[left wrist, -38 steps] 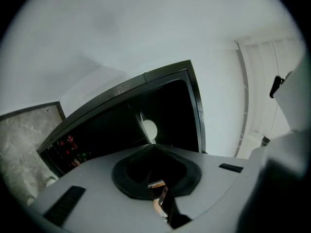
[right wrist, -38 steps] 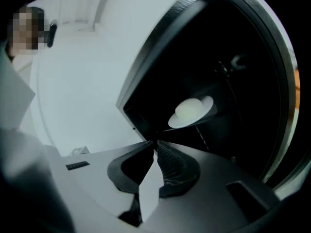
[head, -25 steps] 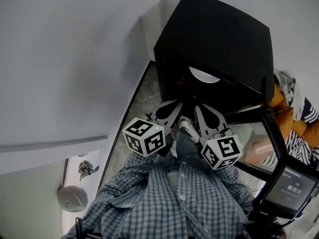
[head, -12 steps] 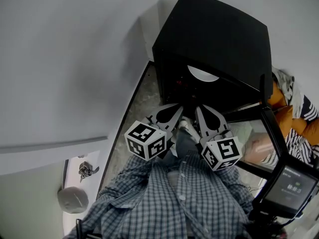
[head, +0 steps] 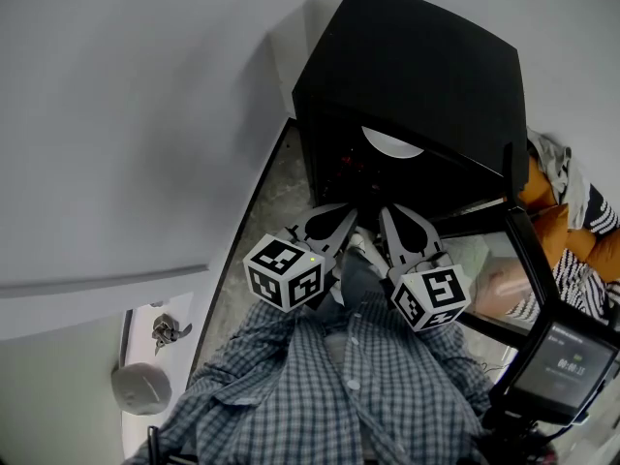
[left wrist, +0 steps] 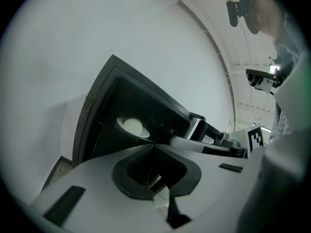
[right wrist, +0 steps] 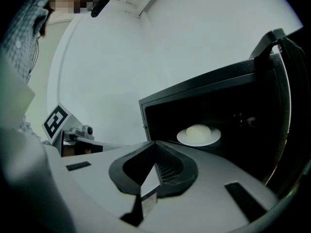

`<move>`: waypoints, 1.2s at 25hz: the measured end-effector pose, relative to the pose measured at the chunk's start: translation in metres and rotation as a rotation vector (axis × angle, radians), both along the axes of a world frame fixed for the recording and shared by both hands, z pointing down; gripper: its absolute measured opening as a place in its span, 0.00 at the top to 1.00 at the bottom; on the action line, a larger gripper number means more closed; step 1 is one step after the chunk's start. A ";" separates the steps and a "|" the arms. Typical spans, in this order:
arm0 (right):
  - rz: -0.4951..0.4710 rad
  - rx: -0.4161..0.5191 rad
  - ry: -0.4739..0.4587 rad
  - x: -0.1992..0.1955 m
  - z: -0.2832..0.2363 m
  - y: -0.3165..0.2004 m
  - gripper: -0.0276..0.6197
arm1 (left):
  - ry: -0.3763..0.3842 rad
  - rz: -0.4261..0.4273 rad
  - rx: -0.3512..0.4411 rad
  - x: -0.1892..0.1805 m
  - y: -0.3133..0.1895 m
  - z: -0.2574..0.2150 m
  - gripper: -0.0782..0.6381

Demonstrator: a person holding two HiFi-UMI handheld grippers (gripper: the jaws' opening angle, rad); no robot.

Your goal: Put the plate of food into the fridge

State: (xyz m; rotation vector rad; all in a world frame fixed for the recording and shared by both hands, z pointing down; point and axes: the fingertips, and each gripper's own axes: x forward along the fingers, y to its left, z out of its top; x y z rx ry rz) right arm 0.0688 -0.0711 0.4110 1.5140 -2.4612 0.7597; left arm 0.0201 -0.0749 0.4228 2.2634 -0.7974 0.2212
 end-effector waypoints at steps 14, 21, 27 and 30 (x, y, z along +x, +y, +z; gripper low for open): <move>0.006 -0.001 -0.008 -0.001 -0.001 -0.001 0.95 | -0.010 0.014 -0.007 0.002 0.002 0.001 0.88; 0.007 -0.002 -0.014 0.000 -0.001 0.001 0.95 | -0.021 0.012 -0.022 0.001 0.005 0.005 0.88; 0.004 -0.003 -0.015 -0.001 -0.001 0.002 0.95 | -0.026 0.012 -0.026 0.000 0.005 0.006 0.88; 0.001 -0.003 -0.014 -0.001 -0.001 0.002 0.95 | -0.027 0.013 -0.024 0.001 0.005 0.006 0.88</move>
